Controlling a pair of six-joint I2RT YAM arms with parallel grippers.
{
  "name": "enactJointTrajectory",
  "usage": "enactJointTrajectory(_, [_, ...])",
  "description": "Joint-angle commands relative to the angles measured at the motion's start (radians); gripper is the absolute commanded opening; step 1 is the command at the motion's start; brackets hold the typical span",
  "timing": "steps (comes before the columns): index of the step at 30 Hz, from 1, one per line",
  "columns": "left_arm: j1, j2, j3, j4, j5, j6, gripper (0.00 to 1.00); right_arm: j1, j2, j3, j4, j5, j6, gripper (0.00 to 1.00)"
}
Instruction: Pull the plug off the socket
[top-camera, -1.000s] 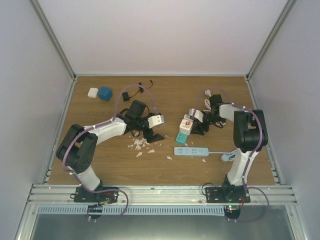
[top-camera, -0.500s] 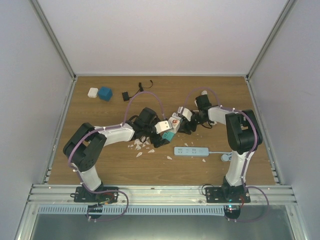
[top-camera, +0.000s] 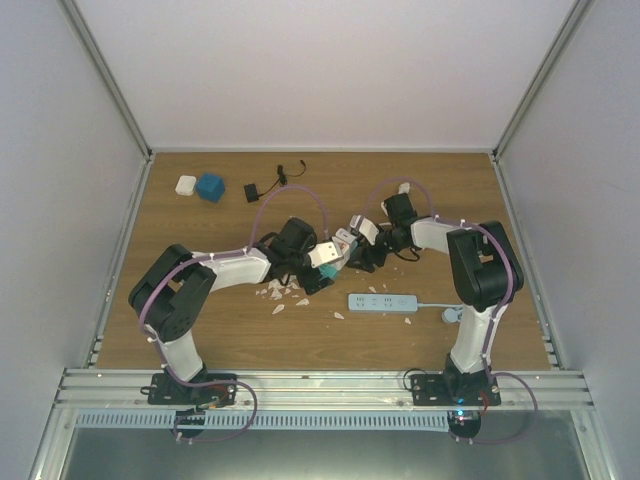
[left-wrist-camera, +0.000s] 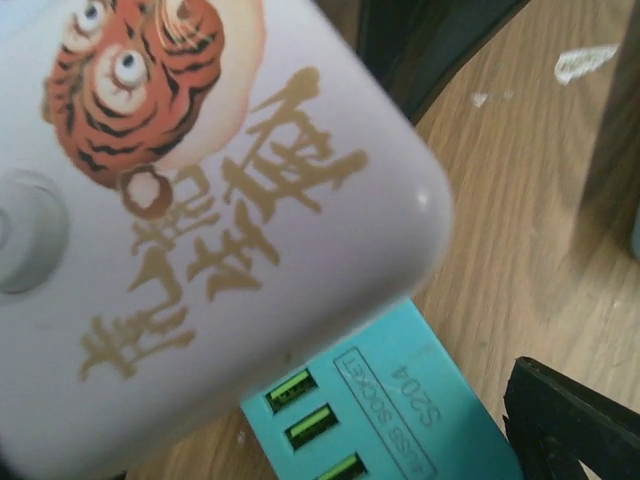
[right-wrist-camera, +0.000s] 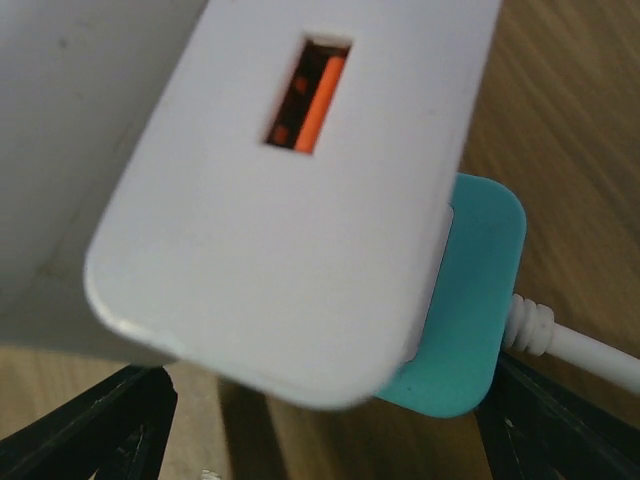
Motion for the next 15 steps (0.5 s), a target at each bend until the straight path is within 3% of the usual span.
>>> enactJointTrajectory(1, [0.027,-0.016,-0.037,0.018,-0.044,0.028,0.97,0.040,-0.015,-0.058,-0.087,-0.065,0.026,0.82])
enactJointTrajectory(7, [0.154,-0.050,-0.030,-0.066,0.197,0.121,0.83,0.056,-0.043,-0.103,-0.123,-0.130,-0.020,0.82])
enactJointTrajectory(15, [0.222,-0.093,-0.057,-0.089,0.304,0.251,0.55,0.049,-0.127,-0.113,-0.141,-0.180,-0.056,0.83])
